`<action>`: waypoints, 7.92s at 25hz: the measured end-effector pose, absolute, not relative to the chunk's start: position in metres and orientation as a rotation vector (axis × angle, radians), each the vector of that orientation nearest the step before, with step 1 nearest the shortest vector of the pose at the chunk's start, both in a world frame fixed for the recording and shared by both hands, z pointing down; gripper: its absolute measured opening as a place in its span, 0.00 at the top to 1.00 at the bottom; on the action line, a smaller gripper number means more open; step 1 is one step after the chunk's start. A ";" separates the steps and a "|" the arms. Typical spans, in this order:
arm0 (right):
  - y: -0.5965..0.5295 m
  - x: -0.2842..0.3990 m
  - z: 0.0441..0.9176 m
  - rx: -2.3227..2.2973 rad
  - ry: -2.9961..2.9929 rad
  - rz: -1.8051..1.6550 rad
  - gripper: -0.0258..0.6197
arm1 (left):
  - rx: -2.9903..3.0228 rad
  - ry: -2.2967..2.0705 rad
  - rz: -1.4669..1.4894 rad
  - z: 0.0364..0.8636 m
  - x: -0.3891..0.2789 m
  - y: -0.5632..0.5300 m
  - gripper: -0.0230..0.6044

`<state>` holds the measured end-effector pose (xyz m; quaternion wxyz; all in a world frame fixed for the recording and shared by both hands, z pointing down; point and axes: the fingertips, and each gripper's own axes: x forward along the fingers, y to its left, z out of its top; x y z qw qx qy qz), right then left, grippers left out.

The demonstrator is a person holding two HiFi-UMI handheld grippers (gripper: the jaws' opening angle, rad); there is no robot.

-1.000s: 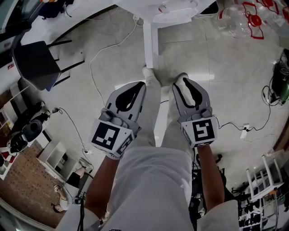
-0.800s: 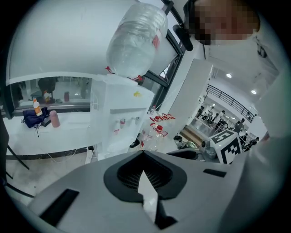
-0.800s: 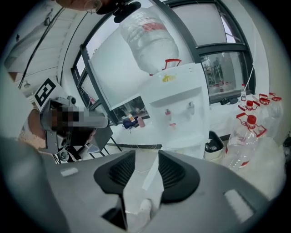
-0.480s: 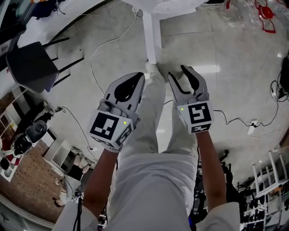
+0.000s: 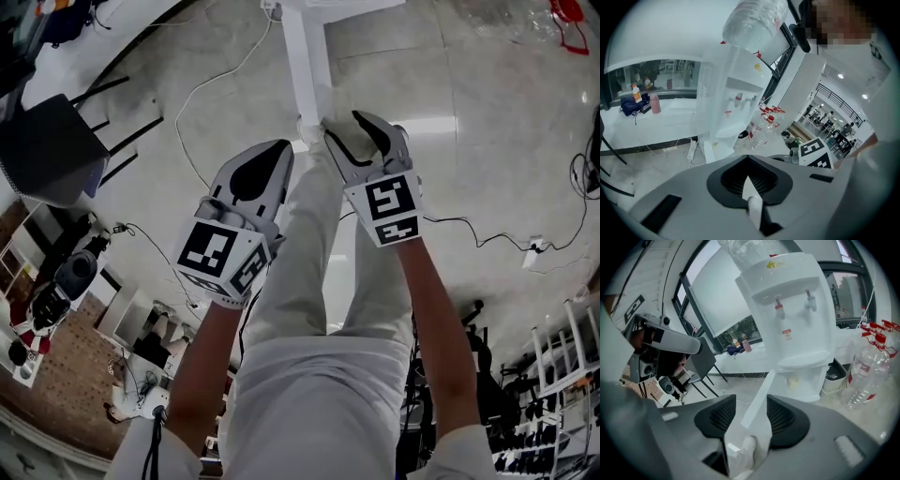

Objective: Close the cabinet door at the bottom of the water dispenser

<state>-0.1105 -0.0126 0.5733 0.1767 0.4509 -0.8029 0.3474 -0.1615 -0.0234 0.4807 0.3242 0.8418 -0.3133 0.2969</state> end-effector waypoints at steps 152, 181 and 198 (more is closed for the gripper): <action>-0.265 0.151 0.722 1.759 -1.796 0.834 0.71 | 2.274 -0.667 0.837 0.597 -0.007 -0.139 0.95; -0.233 0.143 0.707 1.760 -1.794 0.885 0.72 | 2.292 -0.682 0.811 0.577 -0.013 -0.135 0.95; -0.173 0.122 0.565 1.719 -1.890 0.763 0.94 | 2.374 -0.710 0.718 0.463 -0.017 -0.107 0.95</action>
